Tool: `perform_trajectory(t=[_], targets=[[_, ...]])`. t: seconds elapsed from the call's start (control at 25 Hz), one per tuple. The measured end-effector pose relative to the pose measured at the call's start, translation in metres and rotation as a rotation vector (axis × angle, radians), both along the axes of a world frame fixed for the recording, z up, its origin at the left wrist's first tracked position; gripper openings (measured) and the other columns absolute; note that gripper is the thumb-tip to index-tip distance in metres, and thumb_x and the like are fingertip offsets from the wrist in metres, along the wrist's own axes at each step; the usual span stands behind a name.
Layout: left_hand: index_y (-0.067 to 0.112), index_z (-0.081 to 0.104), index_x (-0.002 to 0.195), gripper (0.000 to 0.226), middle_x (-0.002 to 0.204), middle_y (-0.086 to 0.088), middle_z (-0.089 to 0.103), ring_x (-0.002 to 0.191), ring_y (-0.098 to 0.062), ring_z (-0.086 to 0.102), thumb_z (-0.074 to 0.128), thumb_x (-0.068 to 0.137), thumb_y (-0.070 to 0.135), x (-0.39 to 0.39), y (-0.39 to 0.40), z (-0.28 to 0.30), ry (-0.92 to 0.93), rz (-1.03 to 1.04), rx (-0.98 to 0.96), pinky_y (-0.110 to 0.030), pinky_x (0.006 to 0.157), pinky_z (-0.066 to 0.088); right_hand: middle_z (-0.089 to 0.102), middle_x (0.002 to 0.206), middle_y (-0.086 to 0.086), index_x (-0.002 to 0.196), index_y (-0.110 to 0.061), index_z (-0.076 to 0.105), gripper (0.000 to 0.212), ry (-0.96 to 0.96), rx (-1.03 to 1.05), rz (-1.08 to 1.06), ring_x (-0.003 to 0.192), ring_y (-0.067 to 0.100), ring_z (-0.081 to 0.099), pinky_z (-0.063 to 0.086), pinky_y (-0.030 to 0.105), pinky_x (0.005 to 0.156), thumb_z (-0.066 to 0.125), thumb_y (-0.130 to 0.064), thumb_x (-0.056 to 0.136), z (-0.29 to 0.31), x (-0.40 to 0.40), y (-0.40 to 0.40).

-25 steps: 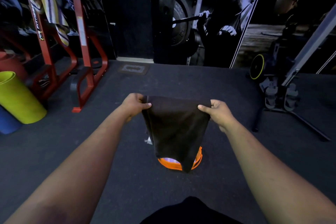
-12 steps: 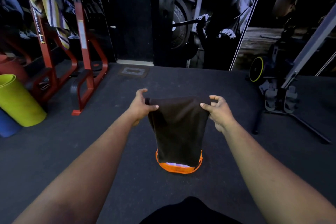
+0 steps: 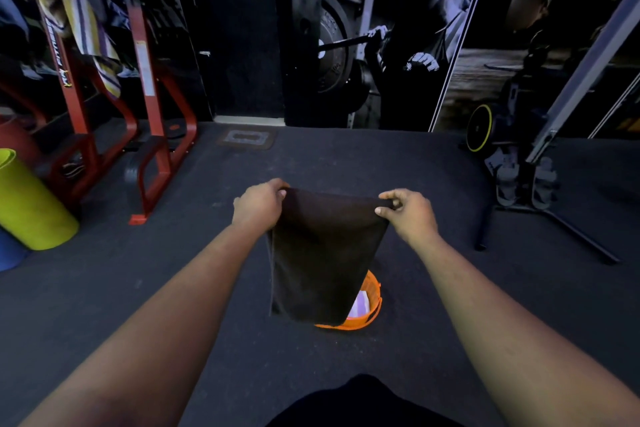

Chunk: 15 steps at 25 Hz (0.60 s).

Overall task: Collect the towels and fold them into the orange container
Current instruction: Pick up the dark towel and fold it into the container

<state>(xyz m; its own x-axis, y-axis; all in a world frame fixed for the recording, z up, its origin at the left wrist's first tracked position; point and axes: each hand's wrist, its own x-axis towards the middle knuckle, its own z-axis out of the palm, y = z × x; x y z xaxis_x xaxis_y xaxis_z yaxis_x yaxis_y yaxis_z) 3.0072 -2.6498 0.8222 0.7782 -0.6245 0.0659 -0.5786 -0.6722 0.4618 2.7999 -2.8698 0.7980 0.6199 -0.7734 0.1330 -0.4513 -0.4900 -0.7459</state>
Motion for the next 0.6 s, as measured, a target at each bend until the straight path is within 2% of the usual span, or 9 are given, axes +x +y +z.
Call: perform_trajectory(t=[0.08,0.16,0.24,0.36,0.48,0.56,0.6], targets=[[0.027,0.061,0.134,0.031,0.134,-0.003,0.063,0.128,-0.023,0.056,0.052,0.105,0.022,0.007,0.004,-0.007,0.278,-0.077,-0.197,-0.040,0.109,0.044,0.064,0.087,-0.009,0.104,-0.026,0.076,0.023,0.045,-0.046,-0.004,0.085,0.011,0.060,0.050,0.028,0.077,0.084,-0.024,0.082,0.001,-0.004,-0.001],[0.021,0.055,0.142,0.047,0.140,-0.002,0.058,0.130,-0.018,0.053,0.068,0.097,0.019,0.010,0.012,-0.010,0.463,-0.130,-0.244,-0.035,0.109,0.045,0.067,0.089,-0.010,0.098,-0.026,0.076,0.017,0.058,-0.087,-0.003,0.088,0.011,0.062,0.052,0.030,0.078,0.082,-0.026,0.083,0.003,-0.007,-0.002],[0.022,0.054,0.143,0.060,0.138,0.000,0.058,0.128,-0.019,0.055,0.078,0.088,0.016,0.012,0.015,-0.013,0.366,-0.164,-0.113,-0.036,0.109,0.046,0.070,0.091,-0.010,0.095,-0.027,0.076,0.013,0.072,-0.102,-0.001,0.090,0.011,0.064,0.054,0.033,0.080,0.081,-0.029,0.083,0.005,-0.010,-0.001],[0.030,0.064,0.126,0.036,0.124,0.003,0.065,0.119,-0.020,0.060,0.071,0.092,0.019,0.012,0.013,-0.014,0.069,-0.181,-0.013,-0.043,0.104,0.050,0.070,0.091,-0.012,0.090,-0.030,0.074,0.009,0.080,-0.085,0.006,0.092,0.009,0.065,0.056,0.036,0.081,0.081,-0.030,0.084,0.004,-0.011,-0.002],[0.034,0.065,0.118,0.021,0.121,0.003,0.056,0.123,-0.023,0.050,0.061,0.097,0.035,0.007,0.011,-0.006,-0.133,-0.133,0.164,-0.055,0.103,0.043,0.068,0.094,-0.011,0.090,-0.029,0.073,0.008,0.089,-0.101,0.014,0.092,0.011,0.064,0.055,0.036,0.081,0.080,-0.029,0.085,0.005,-0.013,-0.002],[0.033,0.065,0.114,0.020,0.126,0.004,0.049,0.129,-0.022,0.040,0.061,0.097,0.040,0.005,0.011,-0.004,-0.132,-0.099,0.127,-0.056,0.109,0.037,0.063,0.098,-0.005,0.091,-0.025,0.071,0.009,0.055,-0.098,0.022,0.092,0.014,0.062,0.053,0.034,0.083,0.079,-0.024,0.087,0.004,-0.014,-0.004],[0.029,0.066,0.110,0.016,0.126,0.004,0.052,0.130,-0.022,0.042,0.063,0.097,0.038,0.005,0.012,-0.002,-0.037,-0.090,0.000,-0.053,0.111,0.037,0.061,0.100,-0.004,0.093,-0.023,0.069,0.009,-0.014,-0.044,0.040,0.093,0.014,0.061,0.052,0.033,0.084,0.077,-0.021,0.088,0.005,-0.014,-0.005]])
